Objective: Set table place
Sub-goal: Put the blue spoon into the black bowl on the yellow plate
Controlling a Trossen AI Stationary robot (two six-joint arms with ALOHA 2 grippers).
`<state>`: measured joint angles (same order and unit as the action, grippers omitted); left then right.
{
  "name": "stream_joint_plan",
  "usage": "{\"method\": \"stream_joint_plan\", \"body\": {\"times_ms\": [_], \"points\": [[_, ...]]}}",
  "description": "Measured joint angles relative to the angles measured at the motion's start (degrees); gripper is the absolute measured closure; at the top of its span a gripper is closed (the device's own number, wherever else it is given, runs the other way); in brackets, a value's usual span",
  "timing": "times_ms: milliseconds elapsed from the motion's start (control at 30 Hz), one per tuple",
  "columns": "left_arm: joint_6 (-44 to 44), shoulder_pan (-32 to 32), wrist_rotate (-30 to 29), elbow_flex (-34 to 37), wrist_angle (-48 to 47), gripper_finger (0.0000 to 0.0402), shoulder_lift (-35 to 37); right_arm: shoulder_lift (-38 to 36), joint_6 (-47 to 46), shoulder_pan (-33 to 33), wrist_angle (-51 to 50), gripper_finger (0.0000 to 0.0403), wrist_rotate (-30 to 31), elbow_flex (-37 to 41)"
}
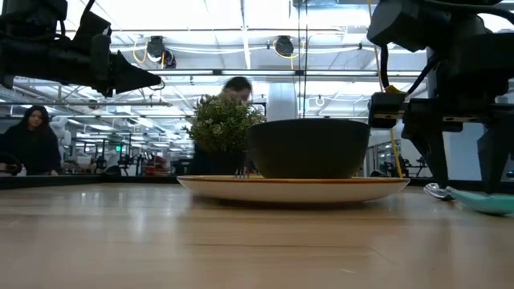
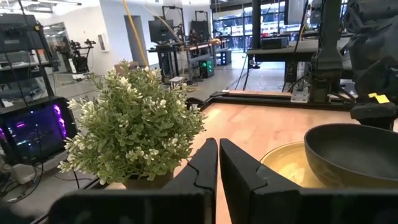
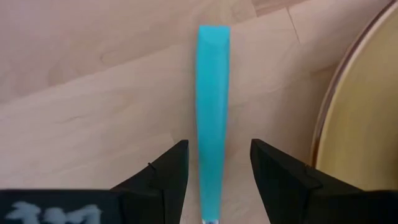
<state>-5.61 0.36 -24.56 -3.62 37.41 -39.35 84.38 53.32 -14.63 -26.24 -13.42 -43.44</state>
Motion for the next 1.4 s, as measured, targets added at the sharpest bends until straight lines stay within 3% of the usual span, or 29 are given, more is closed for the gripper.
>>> {"method": "stream_joint_plan", "body": {"times_ms": [233, 367, 1200, 1400], "points": [[0.15, 0.0, 0.01, 0.0, 0.02, 0.0378, 0.0, -0.02, -0.59, 0.04, 0.46, 0.0241, -0.49, 0.0], [0.13, -0.01, 0.02, 0.0, 0.02, 0.0378, 0.0, -0.02, -1.36, 0.67, 1.3, 0.0241, -3.67, 0.02], [1.77, -0.07, 0.61, 0.02, -3.01, 0.0378, 0.0, 3.73, -1.58, 1.14, 6.1, 0.0242, -4.8, 2.21], [1.84, -0.07, 0.61, 0.02, -3.04, 0.0378, 0.0, 3.74, -1.62, 1.11, 6.0, 0.0269, -4.94, 2.25]]}}
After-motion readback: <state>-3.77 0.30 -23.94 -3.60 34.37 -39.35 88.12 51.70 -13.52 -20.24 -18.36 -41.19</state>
